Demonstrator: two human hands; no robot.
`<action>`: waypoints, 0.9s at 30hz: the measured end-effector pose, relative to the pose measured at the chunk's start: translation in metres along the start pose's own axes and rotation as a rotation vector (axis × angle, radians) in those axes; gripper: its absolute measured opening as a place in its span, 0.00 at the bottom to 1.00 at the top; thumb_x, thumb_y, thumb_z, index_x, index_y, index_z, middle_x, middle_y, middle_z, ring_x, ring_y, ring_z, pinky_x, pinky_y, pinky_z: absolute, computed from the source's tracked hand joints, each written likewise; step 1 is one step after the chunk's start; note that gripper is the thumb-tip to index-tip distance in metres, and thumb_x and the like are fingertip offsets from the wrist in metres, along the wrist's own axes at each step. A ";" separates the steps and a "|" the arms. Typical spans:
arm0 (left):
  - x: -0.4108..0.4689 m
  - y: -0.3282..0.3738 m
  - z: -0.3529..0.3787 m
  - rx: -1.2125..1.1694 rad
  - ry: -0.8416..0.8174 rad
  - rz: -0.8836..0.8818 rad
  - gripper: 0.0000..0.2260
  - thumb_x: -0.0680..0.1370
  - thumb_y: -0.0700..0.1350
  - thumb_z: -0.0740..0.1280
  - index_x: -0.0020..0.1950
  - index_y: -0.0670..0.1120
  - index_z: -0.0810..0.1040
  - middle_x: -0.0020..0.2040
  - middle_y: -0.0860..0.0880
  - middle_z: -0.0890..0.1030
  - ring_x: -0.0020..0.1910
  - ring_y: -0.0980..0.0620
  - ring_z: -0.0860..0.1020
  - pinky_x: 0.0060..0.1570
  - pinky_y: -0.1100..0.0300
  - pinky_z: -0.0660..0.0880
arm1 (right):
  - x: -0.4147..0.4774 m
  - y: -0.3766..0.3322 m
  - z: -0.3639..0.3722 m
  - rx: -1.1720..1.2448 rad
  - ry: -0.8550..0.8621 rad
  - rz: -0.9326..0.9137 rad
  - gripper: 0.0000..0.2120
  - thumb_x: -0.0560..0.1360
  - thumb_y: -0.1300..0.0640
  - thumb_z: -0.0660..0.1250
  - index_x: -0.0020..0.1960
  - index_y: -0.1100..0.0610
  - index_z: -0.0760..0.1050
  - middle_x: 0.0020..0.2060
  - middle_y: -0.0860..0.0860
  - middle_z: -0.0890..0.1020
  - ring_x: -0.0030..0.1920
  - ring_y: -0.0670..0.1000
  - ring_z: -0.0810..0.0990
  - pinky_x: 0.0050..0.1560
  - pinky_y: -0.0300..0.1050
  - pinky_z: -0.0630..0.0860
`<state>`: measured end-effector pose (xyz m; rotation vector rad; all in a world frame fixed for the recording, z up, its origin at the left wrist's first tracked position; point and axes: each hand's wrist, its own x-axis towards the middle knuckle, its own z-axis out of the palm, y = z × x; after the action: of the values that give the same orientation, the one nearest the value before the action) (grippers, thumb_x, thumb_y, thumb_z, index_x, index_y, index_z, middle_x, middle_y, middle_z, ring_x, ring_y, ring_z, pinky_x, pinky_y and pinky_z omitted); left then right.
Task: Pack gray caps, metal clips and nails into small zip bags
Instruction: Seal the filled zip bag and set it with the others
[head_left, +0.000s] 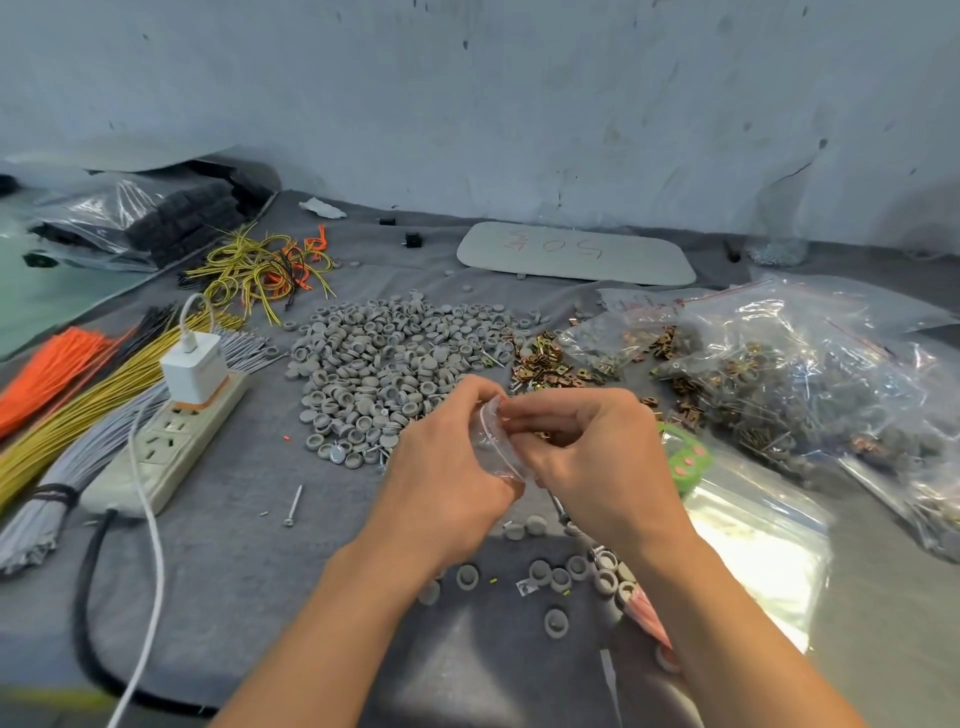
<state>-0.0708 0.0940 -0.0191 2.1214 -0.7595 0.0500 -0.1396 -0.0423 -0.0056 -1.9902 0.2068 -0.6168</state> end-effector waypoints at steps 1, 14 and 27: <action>0.001 -0.001 0.000 -0.017 0.010 0.004 0.24 0.65 0.45 0.78 0.52 0.63 0.72 0.45 0.67 0.80 0.42 0.66 0.78 0.35 0.72 0.69 | 0.001 0.000 0.000 0.014 -0.015 -0.016 0.15 0.72 0.69 0.74 0.47 0.50 0.89 0.38 0.40 0.87 0.38 0.38 0.86 0.39 0.33 0.81; 0.007 -0.006 -0.020 -0.203 0.449 -0.066 0.25 0.68 0.43 0.80 0.53 0.65 0.71 0.48 0.66 0.83 0.43 0.66 0.81 0.36 0.68 0.75 | 0.004 0.035 -0.035 -0.606 -0.058 0.306 0.13 0.75 0.61 0.71 0.47 0.43 0.86 0.40 0.40 0.86 0.36 0.35 0.81 0.37 0.27 0.74; 0.006 -0.008 -0.001 0.110 0.084 -0.095 0.25 0.70 0.46 0.79 0.56 0.64 0.68 0.46 0.61 0.81 0.44 0.60 0.79 0.40 0.61 0.74 | 0.004 0.023 -0.015 -0.764 -0.235 0.294 0.08 0.76 0.58 0.70 0.40 0.47 0.79 0.40 0.47 0.84 0.42 0.51 0.82 0.43 0.45 0.78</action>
<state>-0.0617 0.0952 -0.0227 2.2423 -0.6185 0.1317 -0.1411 -0.0663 -0.0187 -2.6655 0.6515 -0.0993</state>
